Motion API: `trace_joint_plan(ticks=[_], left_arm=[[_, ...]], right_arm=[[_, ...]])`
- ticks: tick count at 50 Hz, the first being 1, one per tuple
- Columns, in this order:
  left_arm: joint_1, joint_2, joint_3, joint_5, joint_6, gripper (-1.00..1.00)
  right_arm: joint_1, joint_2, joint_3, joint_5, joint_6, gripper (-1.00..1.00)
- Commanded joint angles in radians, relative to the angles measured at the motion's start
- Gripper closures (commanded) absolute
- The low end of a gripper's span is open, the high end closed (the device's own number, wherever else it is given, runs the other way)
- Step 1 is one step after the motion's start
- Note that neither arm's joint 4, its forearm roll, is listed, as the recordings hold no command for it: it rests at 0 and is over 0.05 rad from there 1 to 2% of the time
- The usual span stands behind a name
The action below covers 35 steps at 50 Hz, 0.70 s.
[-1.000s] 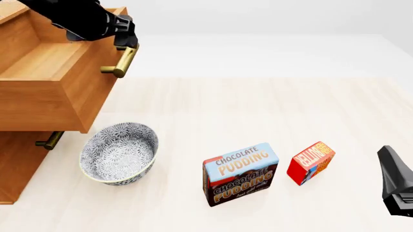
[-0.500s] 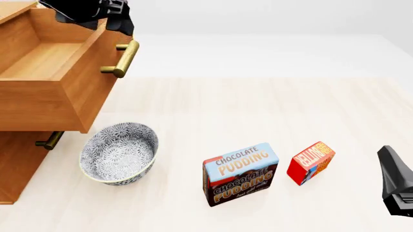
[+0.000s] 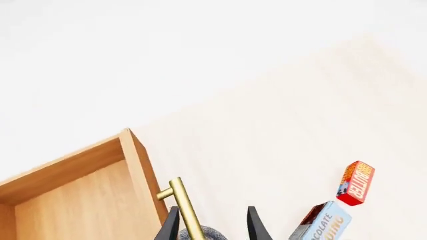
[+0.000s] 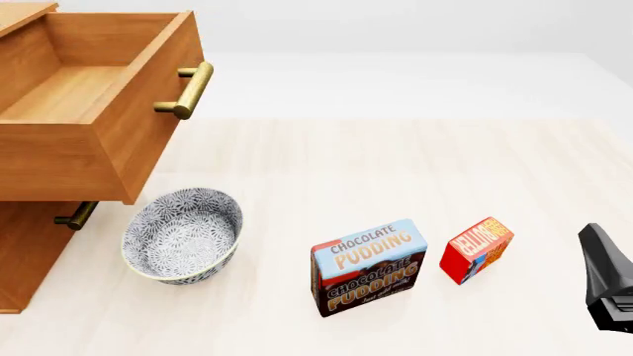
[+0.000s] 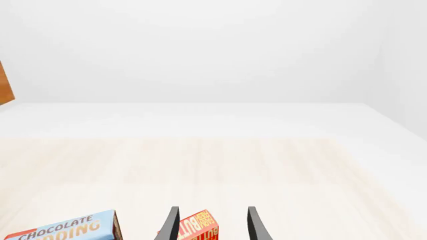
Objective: Put the butter at the back in the top drawer of the cabinet and close it.
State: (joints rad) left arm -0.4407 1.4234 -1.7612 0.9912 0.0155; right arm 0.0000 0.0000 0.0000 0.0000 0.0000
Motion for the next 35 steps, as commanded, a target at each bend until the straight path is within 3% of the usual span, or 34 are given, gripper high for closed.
trace_joint_plan(ticks=[1,8,25,35], left_arm=[[-0.029,-0.005,0.012,-0.023,0.001,-1.00],[-0.064,0.026,0.042,-0.066,-0.011,-1.00],[-0.109,0.113,-0.010,-0.095,-0.042,-1.00],[-0.184,0.219,-0.010,-0.137,-0.083,-1.00]], right_arm=[[0.000,0.000,0.000,0.000,0.000,-1.00],[0.000,0.000,0.000,0.000,0.000,-1.00],[0.000,0.000,0.000,0.000,0.000,-1.00],[0.000,0.000,0.000,0.000,0.000,-1.00]])
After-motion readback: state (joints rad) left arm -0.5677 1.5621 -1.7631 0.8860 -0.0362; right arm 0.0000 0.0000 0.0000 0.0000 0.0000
